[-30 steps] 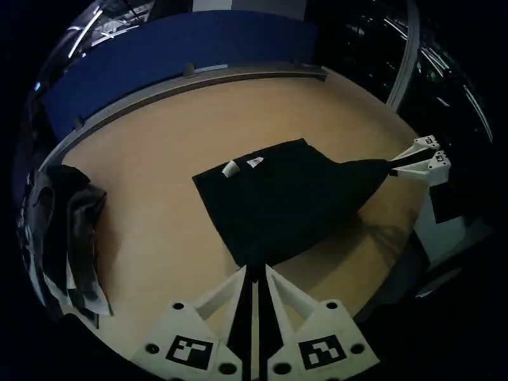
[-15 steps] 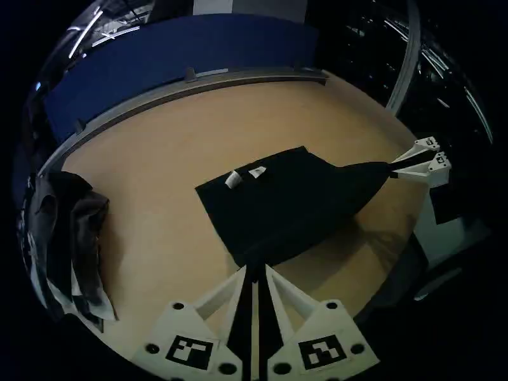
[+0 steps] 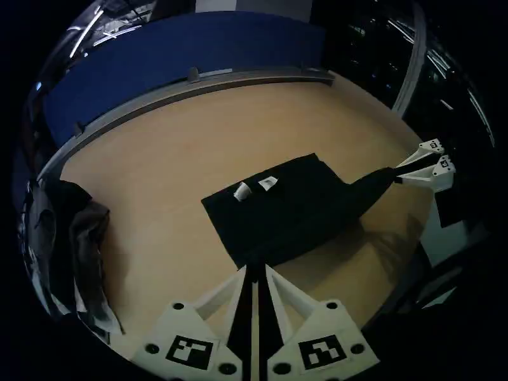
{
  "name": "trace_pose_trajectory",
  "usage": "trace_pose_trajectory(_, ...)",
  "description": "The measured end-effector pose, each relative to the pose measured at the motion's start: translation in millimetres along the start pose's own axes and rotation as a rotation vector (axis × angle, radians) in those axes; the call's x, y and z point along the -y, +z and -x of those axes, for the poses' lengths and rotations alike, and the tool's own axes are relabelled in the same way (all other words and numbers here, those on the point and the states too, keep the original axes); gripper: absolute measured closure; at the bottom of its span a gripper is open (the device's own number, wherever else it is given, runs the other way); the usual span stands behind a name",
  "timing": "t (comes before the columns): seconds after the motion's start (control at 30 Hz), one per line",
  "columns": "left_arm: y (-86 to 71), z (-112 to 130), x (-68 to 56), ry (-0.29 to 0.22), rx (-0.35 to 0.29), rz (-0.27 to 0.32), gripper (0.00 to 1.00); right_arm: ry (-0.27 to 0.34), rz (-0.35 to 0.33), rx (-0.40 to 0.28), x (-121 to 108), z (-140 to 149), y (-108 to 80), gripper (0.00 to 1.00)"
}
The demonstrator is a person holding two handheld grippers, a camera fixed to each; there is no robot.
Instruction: Fold towel
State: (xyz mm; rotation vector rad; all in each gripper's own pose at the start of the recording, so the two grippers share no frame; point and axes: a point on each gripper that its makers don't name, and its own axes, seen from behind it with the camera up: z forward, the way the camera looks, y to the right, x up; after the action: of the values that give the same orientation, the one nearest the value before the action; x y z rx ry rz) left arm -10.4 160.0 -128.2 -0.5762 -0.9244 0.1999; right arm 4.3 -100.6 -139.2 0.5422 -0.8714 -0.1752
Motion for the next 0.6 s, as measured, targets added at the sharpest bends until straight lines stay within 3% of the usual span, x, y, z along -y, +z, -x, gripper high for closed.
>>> trace_pose_trajectory(0.3,22.8,-14,16.5,-0.001,0.013,-0.02,0.95,0.013,-0.016,0.024,-21,-14,32.1,0.88)
trace_pose_trajectory(0.6,56.4,-29,34.0,0.014,0.026,-0.044,0.95,0.004,-0.013,0.07,-40,-19,62.9,0.88)
